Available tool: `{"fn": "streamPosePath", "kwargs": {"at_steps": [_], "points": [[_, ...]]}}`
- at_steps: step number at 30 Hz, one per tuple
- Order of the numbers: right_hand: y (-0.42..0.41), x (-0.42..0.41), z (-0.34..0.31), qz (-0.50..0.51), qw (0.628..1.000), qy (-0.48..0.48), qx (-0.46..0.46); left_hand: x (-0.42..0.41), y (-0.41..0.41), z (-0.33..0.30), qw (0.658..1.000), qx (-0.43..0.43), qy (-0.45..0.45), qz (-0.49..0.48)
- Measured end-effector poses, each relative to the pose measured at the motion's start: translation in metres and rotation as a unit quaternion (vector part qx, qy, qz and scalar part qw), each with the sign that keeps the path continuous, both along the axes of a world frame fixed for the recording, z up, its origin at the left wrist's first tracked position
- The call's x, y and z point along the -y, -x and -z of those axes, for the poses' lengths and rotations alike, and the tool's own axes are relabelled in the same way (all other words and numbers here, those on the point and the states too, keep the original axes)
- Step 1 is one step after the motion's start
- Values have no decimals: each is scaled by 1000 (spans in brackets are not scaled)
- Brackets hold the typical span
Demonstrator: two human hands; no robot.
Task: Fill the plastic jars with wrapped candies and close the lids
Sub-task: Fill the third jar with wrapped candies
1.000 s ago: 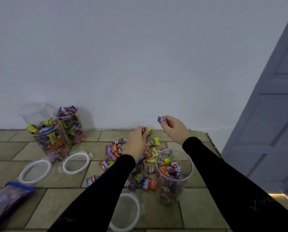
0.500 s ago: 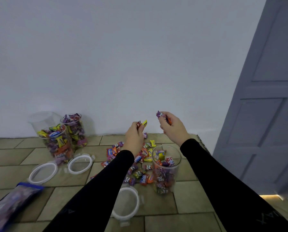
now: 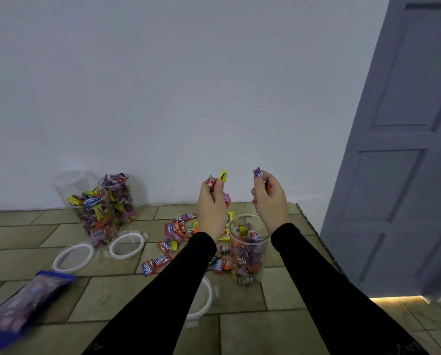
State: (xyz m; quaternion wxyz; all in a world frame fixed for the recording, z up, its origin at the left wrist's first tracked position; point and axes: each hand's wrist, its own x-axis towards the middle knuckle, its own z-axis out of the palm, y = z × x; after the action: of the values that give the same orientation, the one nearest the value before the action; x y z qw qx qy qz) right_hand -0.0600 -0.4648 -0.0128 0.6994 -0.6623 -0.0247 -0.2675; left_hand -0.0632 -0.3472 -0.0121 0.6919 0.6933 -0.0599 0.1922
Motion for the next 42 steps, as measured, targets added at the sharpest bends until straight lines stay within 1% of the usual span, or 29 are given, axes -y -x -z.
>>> {"fn": "streamPosePath", "kwargs": {"at_steps": [2, 5, 8, 13, 16, 20, 27, 31, 33, 38, 42], "points": [[5, -1, 3, 18, 999, -26, 8, 5, 9, 5, 1000, 10, 8, 0], [11, 0, 4, 36, 997, -64, 10, 10, 13, 11, 999, 23, 14, -26], [13, -1, 5, 38, 996, -84, -12, 16, 15, 14, 998, 26, 38, -34], [9, -5, 11, 34, 997, -55, -43, 24, 15, 11, 998, 31, 38, -36], [5, -4, 11, 43, 996, -63, -55, 26, 16, 9, 998, 30, 54, -32], [0, -5, 13, 54, 994, -59, -68, 27, 19, 9, 998, 38, 48, -12], [-5, -5, 16, 67, 994, -57, -69, 24, 13, 13, 995, -13, 93, 21], [-4, -4, 16, 72, 994, -49, -66, 23, 17, 16, 998, 4, 64, 21], [-3, -5, 15, 68, 995, -38, -63, 23, 17, 15, 998, -1, 63, 26], [-2, -6, 15, 70, 994, -43, -71, 22, 12, 17, 993, -5, 106, 53], [-2, -5, 15, 69, 994, -52, -69, 21, 16, 17, 988, 17, 130, 77]]}}
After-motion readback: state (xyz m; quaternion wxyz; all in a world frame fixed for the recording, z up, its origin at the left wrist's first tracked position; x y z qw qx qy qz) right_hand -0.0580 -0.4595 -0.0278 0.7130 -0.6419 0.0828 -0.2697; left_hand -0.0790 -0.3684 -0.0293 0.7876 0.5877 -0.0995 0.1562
